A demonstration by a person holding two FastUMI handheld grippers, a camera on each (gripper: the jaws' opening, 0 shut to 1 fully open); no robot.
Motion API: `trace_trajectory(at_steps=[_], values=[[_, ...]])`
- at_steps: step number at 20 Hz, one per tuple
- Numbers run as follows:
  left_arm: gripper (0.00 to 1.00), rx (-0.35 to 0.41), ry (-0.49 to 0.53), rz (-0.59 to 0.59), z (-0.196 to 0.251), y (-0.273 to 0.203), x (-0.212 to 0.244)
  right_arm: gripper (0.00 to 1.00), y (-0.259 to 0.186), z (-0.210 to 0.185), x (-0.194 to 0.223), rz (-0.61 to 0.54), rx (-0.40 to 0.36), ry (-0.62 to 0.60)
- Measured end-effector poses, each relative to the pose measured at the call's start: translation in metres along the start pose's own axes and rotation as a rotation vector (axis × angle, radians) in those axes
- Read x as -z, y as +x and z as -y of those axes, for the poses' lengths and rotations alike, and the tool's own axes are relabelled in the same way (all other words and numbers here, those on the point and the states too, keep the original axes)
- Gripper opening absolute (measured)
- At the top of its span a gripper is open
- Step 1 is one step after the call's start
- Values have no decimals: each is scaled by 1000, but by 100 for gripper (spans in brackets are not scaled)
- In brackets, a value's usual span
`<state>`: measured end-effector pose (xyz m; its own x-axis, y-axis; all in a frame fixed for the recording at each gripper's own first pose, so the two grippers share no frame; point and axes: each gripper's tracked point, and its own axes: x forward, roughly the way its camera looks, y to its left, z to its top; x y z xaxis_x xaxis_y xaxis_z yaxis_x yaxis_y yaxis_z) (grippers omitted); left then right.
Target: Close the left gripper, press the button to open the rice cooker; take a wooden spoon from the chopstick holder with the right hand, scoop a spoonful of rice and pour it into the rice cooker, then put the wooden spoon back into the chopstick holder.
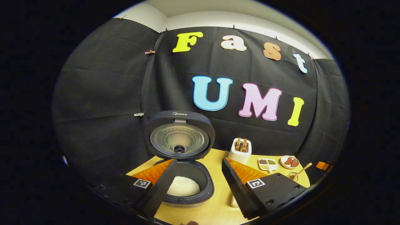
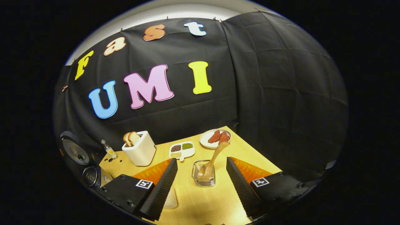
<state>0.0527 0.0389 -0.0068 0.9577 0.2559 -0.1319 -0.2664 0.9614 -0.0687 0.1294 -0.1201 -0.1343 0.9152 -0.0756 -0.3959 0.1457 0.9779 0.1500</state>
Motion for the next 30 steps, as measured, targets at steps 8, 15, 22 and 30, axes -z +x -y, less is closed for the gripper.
trace_trajectory(at_steps=[8, 15, 22, 30], values=[[96, -99, 34, -106, 23, 2, 31, 99, 92, 33, 34, -146, 0, 33], [95, -163, 39, -176, 40, -4, 65, 99, 157, 51, 60, -226, 20, 107], [95, -141, 44, -216, 75, -9, 89, 97, 196, 53, 75, -281, 44, 210], [95, -110, 59, -227, 96, -11, 105, 29, 190, 44, 63, -304, 6, 303]])
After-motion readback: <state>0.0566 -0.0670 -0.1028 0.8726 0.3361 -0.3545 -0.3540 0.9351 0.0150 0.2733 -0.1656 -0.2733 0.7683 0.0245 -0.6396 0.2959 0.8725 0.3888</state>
